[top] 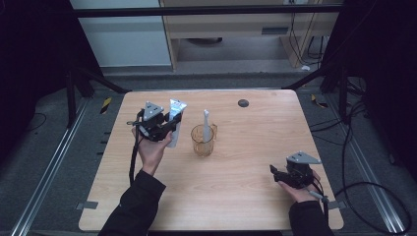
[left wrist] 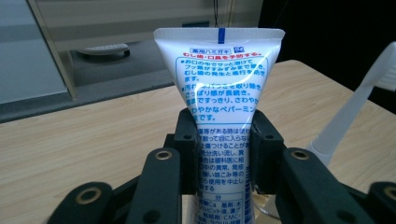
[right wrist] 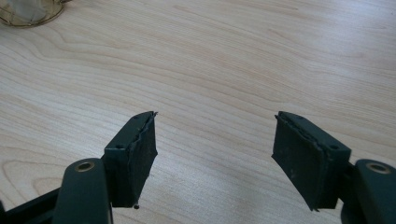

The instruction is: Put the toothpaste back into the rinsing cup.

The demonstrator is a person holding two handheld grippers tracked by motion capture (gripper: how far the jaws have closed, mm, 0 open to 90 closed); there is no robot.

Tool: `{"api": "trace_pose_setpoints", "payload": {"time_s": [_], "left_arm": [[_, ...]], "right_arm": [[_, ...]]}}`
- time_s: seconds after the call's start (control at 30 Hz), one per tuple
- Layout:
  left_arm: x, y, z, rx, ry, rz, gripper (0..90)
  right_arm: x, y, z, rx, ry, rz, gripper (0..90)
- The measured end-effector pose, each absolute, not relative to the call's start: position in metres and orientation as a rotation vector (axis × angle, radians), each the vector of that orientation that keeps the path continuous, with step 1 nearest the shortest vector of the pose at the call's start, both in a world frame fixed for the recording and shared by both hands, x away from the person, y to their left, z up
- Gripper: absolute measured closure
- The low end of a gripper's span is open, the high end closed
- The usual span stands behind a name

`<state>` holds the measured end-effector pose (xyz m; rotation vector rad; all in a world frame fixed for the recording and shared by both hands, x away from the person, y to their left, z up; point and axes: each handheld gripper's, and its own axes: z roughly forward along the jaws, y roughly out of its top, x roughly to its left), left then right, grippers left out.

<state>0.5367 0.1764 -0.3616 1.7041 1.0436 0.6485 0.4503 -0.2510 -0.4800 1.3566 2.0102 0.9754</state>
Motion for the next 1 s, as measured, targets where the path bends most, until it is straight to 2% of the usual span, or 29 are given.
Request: {"api": "trace_pose_setpoints", "payload": {"time_s": [1.0], "left_arm": [[0.559, 0.138, -0.364, 1.554, 0.933, 0.668, 68.8]], "right_arm": [[0.451, -0.252, -0.482, 1.357, 2.007, 0.990, 30.2]]}}
